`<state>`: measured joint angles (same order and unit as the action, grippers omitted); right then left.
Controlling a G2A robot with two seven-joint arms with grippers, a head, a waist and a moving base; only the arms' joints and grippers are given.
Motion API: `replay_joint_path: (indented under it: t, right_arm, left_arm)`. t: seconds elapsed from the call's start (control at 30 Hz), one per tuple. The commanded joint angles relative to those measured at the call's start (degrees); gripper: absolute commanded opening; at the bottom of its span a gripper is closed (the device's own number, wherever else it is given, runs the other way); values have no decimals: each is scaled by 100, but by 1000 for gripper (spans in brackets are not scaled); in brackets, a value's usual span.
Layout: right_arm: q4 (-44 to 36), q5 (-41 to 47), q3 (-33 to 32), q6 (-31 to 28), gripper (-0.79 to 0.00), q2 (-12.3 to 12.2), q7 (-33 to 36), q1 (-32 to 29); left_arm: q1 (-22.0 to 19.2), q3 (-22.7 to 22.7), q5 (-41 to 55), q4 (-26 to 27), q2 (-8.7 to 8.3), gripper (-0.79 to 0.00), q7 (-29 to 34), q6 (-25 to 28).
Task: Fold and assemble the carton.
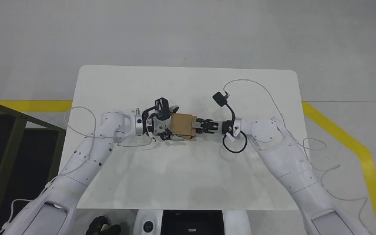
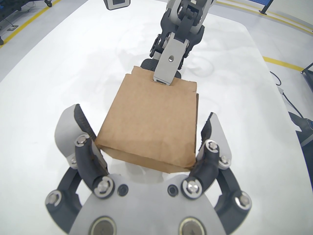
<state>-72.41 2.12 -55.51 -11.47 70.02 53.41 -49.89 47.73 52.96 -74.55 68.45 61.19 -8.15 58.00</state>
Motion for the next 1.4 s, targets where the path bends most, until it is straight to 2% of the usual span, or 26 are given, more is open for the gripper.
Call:
replay_joint_path:
  t: [0.0,0.27,0.47,0.73,1.0,1.37]
  right_arm:
    - [22,14,31,-21,-613,13,-9,26]
    - [211,223,111,-325,-536,70,-81,93]
    - [219,284,-13,-438,-539,41,-100,15]
    - [-139,219,-373,-365,-616,-81,-142,-294]
    - [-359,92,-613,-210,-785,-173,-160,-553]
    - [-289,185,-300,-132,-785,-104,13,-398]
  left_arm:
    - [2,4,0,2,1,0,3,0]
    - [12,10,-4,16,4,0,19,0]
    - [17,7,4,0,4,0,30,0]
    - [13,6,3,-3,5,0,43,0]
    - [13,1,6,-7,9,0,60,0]
    - [14,7,-3,-8,14,0,45,0]
